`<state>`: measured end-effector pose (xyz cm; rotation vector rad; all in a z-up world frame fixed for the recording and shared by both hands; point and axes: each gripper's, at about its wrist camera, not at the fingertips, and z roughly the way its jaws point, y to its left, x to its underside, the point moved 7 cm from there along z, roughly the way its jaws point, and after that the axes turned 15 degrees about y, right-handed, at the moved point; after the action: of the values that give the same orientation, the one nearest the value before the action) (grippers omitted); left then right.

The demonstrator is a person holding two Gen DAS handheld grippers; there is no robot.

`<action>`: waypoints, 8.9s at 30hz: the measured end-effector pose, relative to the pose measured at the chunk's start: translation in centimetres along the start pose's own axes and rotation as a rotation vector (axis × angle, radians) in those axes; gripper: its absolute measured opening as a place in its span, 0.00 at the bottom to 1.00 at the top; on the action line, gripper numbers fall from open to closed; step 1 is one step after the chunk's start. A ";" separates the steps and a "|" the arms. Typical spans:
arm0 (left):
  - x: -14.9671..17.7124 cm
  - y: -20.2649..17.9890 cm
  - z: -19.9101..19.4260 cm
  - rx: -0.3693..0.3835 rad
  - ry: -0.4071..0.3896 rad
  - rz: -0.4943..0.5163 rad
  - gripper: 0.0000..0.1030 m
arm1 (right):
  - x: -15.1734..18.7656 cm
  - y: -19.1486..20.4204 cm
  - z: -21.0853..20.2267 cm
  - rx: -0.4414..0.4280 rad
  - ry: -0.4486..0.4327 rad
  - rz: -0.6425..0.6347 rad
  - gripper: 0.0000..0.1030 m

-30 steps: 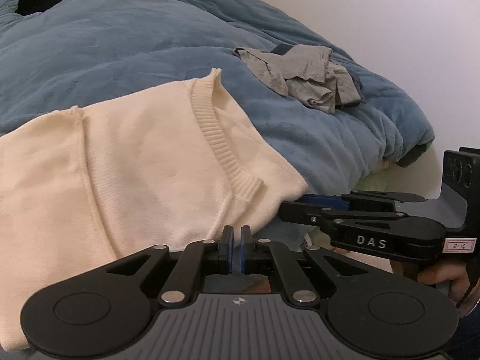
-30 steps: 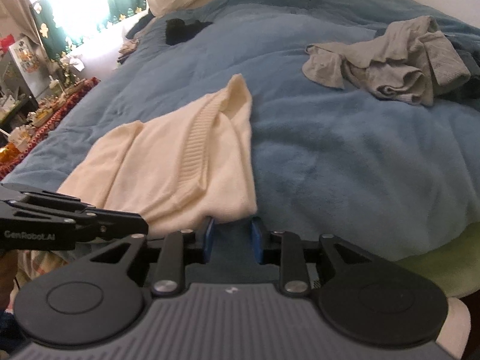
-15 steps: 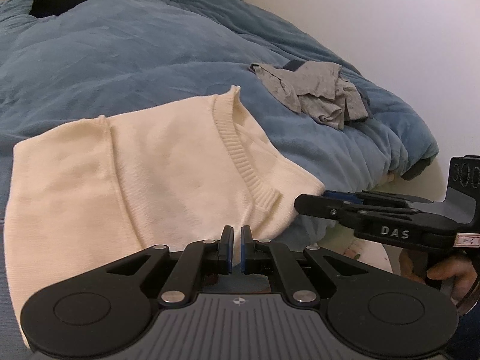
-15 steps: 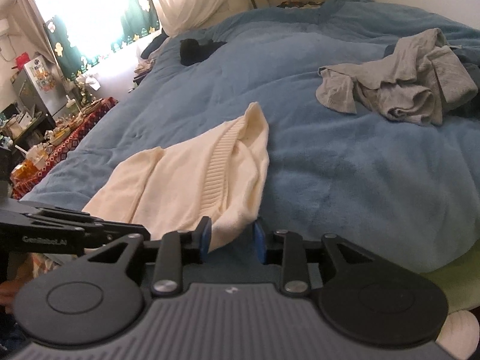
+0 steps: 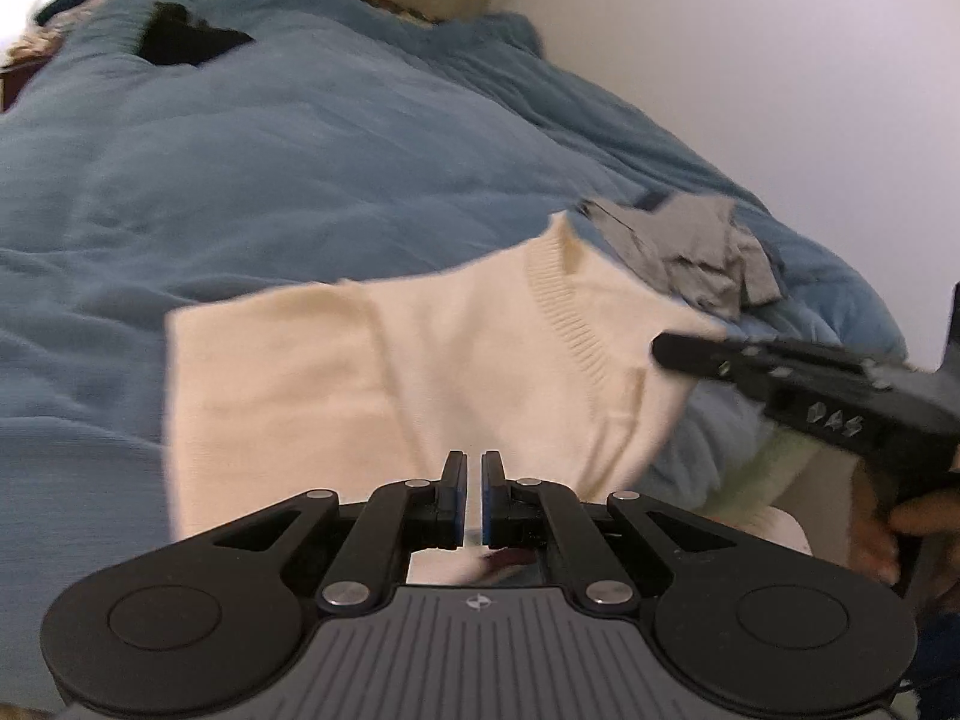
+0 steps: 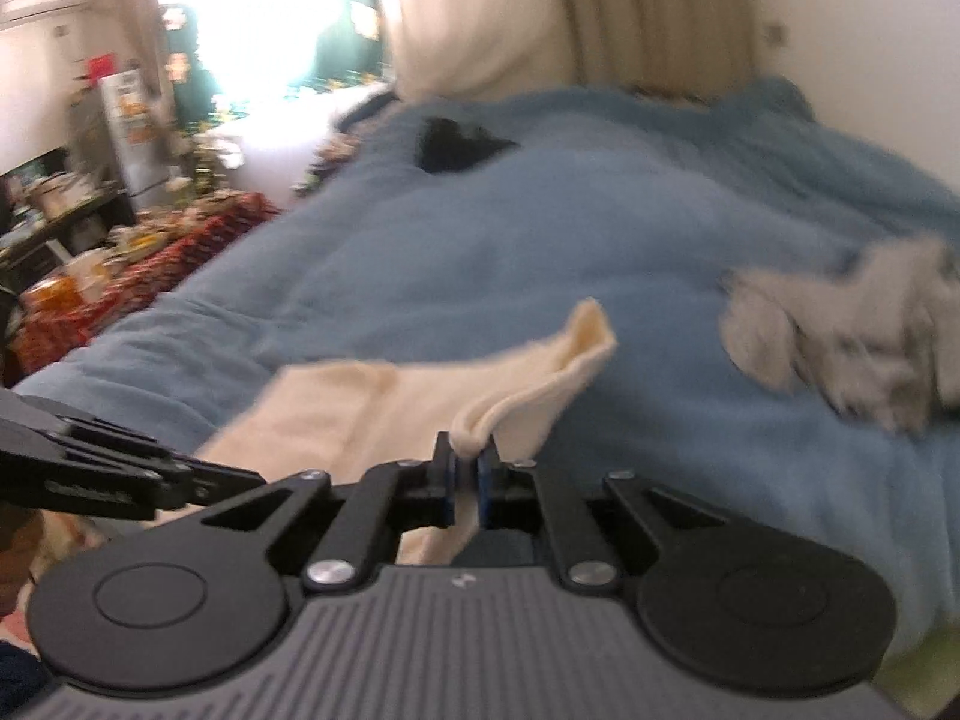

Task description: Fold clothes

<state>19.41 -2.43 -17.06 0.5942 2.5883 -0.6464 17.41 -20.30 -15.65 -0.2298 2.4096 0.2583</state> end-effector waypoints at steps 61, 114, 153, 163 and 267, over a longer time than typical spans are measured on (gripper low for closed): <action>4.6 7.9 -1.1 0.129 0.031 -0.241 0.12 | 4.3 9.4 4.9 0.029 0.270 -0.331 0.11; -6.3 13.3 5.2 -0.005 -0.037 -0.191 0.06 | -9.0 6.6 18.1 -0.016 0.212 -0.266 0.12; 1.4 5.7 1.8 0.025 -0.007 -0.104 0.06 | -2.2 11.0 11.0 -0.117 0.207 -0.241 0.16; 3.5 7.2 1.5 0.077 -0.001 -0.197 0.06 | -3.5 12.1 15.2 -0.104 0.276 -0.295 0.15; -0.3 9.5 -1.9 0.125 -0.086 -0.352 0.27 | -1.3 7.1 8.8 -0.152 0.215 0.011 0.24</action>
<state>23.79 6.05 -18.66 0.1394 2.6058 -0.9287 22.23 -11.14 -20.37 -0.3287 2.6061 0.4429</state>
